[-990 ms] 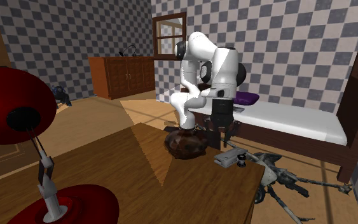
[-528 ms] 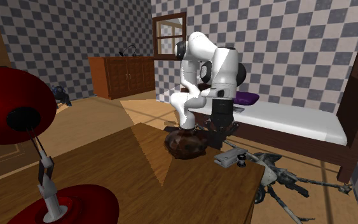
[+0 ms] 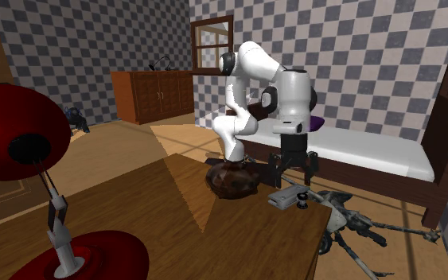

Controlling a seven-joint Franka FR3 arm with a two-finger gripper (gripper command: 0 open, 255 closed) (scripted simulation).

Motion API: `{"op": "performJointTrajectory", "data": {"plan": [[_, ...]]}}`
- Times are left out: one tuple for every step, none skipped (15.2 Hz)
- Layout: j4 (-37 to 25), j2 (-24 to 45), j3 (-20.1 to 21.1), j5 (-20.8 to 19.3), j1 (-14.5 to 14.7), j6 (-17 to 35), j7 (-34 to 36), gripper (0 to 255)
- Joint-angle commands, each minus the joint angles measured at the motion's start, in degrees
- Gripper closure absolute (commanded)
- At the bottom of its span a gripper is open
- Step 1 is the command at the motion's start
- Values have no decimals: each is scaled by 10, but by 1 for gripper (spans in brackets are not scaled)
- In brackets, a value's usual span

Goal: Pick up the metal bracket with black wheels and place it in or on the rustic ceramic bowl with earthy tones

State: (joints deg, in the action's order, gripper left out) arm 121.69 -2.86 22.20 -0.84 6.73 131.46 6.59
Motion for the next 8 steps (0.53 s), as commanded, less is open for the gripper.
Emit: {"op": "performJointTrajectory", "data": {"plan": [[13,7,8,14,11,15,-53,0],[18,10,12,20,17,21,-78,0],[22,13,16,26,22,26,-100,0],[24,18,17,23,22,33,-98,0],[26,24,17,20,22,40,-96,0],[28,29,18,17,22,47,-94,0],[30,35,18,14,22,54,-91,0],[31,41,18,10,23,61,-89,0]]}}
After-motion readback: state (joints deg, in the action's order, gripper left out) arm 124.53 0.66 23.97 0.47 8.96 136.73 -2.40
